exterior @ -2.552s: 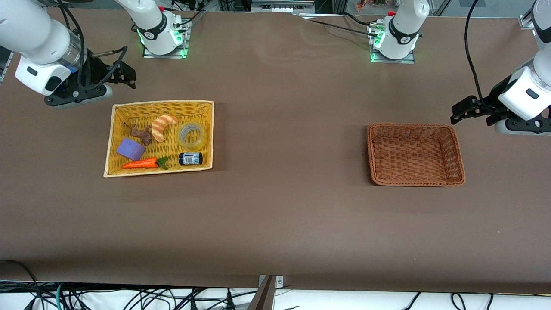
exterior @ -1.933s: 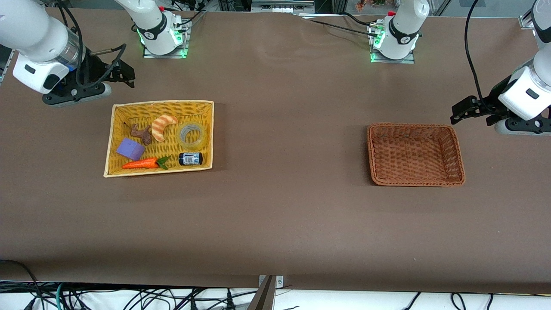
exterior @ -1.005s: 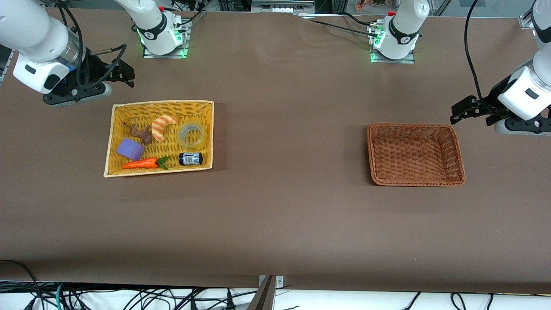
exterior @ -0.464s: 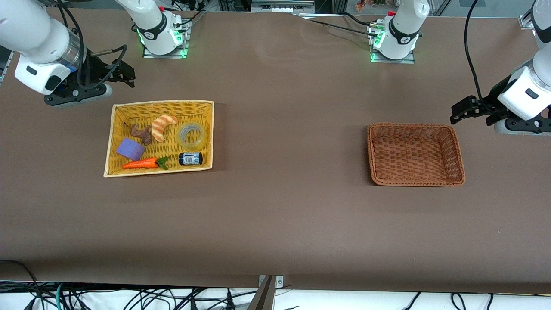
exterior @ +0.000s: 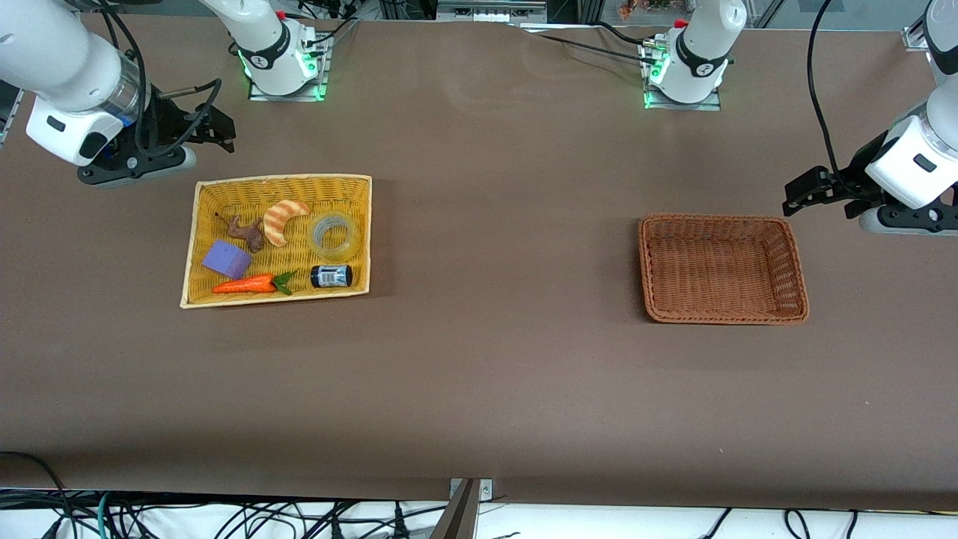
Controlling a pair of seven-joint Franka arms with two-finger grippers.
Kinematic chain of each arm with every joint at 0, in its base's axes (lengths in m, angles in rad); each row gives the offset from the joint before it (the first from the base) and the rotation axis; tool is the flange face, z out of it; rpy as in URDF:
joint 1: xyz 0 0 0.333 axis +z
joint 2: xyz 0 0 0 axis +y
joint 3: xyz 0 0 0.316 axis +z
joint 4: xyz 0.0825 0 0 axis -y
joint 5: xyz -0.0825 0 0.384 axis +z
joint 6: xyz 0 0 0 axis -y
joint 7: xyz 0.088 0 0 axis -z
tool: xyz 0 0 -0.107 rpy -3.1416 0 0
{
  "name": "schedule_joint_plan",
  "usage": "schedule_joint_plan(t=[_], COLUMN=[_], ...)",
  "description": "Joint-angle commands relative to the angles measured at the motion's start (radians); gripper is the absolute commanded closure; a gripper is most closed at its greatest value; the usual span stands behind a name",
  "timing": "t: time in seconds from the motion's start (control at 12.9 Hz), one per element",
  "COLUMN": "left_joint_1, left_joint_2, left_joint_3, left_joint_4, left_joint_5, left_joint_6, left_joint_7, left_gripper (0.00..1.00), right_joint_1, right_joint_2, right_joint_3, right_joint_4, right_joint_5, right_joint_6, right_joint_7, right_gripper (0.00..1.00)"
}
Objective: Transfer tape with both arms
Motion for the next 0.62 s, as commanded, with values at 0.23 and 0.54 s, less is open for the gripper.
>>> schedule_joint_plan(t=[0.23, 0.54], left_joint_1=[-0.005, -0.009], left_joint_2=[-0.012, -0.012], left_joint_3=[0.003, 0.003], left_joint_4=[0.003, 0.004], left_joint_5=[-0.017, -0.017], left_joint_6=[-0.012, -0.014], left_joint_7=[0.017, 0.017], left_gripper=[0.0, 0.0], right_joint_1=[-0.007, -0.007], right_joint_2=[-0.005, -0.005], right_joint_3=[0.003, 0.003], right_joint_4=[-0.008, -0.008], right_joint_5=[-0.009, -0.009], right_joint_6=[-0.01, -0.012], right_joint_7=[-0.016, -0.016], right_gripper=[0.0, 0.0])
